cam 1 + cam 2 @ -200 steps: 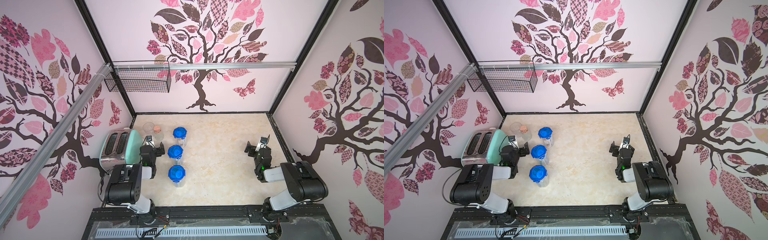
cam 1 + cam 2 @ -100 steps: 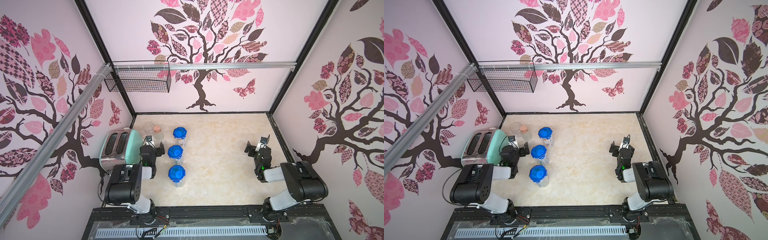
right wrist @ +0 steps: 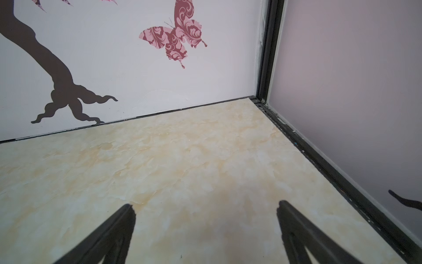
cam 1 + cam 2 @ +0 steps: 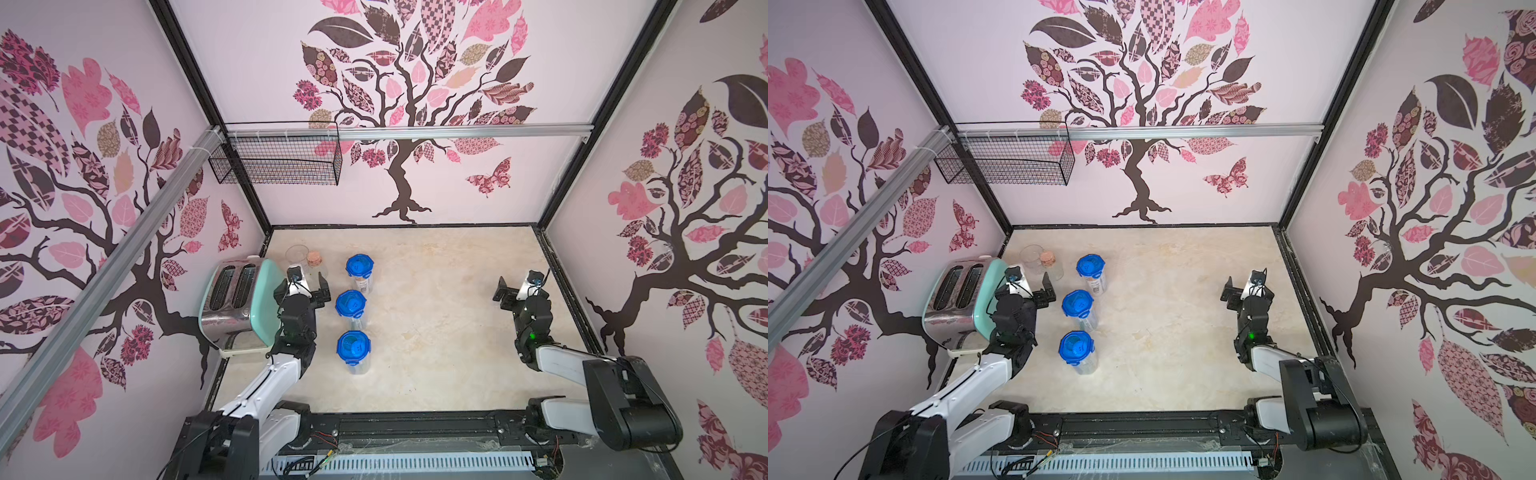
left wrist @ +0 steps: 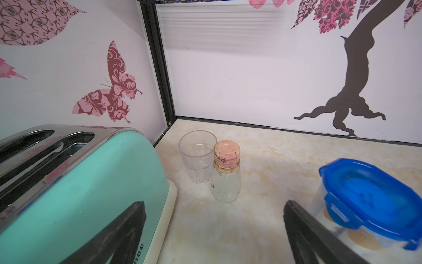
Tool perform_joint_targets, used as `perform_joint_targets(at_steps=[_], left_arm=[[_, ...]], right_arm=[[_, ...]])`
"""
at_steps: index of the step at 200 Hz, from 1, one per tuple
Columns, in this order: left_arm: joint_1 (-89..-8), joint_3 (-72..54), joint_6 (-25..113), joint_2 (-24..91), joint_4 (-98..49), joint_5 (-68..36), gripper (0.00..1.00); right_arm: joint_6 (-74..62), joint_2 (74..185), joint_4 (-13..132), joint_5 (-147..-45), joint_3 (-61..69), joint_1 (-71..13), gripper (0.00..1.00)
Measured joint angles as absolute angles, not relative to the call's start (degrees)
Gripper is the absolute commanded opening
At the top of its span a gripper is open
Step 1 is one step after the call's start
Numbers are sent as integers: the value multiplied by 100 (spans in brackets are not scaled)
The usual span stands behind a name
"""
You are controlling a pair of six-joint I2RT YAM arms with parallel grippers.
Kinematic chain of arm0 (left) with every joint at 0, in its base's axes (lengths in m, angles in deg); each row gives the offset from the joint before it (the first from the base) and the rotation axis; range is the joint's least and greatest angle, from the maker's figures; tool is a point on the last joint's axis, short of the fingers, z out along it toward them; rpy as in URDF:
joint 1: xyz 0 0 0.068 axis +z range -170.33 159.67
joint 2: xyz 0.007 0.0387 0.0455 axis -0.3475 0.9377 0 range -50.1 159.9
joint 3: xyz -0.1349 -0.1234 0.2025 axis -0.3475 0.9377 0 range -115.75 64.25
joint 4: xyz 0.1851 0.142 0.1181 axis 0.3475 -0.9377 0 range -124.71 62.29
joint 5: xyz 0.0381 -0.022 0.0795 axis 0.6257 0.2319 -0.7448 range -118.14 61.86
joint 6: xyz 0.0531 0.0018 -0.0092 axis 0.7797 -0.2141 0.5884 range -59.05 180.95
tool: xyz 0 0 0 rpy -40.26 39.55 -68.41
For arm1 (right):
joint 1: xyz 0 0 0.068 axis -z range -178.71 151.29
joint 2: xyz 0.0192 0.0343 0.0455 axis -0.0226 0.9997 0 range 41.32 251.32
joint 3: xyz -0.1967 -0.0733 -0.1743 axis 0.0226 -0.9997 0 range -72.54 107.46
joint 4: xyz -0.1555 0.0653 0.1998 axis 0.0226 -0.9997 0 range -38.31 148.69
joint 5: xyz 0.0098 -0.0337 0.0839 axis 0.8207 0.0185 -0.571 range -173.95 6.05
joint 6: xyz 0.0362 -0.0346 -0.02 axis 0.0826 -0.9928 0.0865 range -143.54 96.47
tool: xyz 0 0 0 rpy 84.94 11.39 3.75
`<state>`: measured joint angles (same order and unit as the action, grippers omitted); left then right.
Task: Take out toiletry kits
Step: Move the container to the center of the board.
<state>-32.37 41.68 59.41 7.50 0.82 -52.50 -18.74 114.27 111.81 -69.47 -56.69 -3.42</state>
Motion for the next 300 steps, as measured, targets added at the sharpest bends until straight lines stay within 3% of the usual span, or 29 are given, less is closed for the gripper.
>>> perform_joint_targets(at_steps=[30, 56, 76, 104, 123, 153, 192, 218, 262, 300], left_arm=[[-3938, 3309, 5725, 193, -1090, -5707, 98], [-4037, 2378, 4840, -131, -2265, -5760, 98], [-3984, 1313, 4236, -229, -3778, -5458, 98], [-3982, 113, 3880, -561, -5463, -5368, 98], [-3969, 137, 3814, -1267, -6311, -5469, 98], [-3949, 719, 3834, -2524, -7288, -5489, 98], [-3949, 994, 3823, -3075, -8138, -5709, 98], [-3949, 1204, 3766, -3352, -8374, -5878, 97], [-3932, 1361, 3720, -3564, -8390, -5954, 98], [-3792, 1471, 3749, -3695, -8388, -5884, 98]], right_arm=[[-1428, 10791, 10661, -7159, -5660, -346, 100], [-29, 10133, 9621, -6442, -5393, -267, 100], [533, 9613, 8921, -6584, -5212, 84, 100], [823, 9217, 8034, -7677, -4727, 209, 99], [828, 9499, 7297, -8626, -3935, 84, 88], [273, 10164, 6073, -9515, -2554, -1153, 89], [-575, 11049, 4600, -10092, -1173, -2855, 92], [-1023, 11873, 3780, -9804, -178, -3690, 99], [-1198, 13018, 2856, -9288, 1063, -5017, 100], [-1063, 13973, 2390, -9065, 1837, -5660, 100]])
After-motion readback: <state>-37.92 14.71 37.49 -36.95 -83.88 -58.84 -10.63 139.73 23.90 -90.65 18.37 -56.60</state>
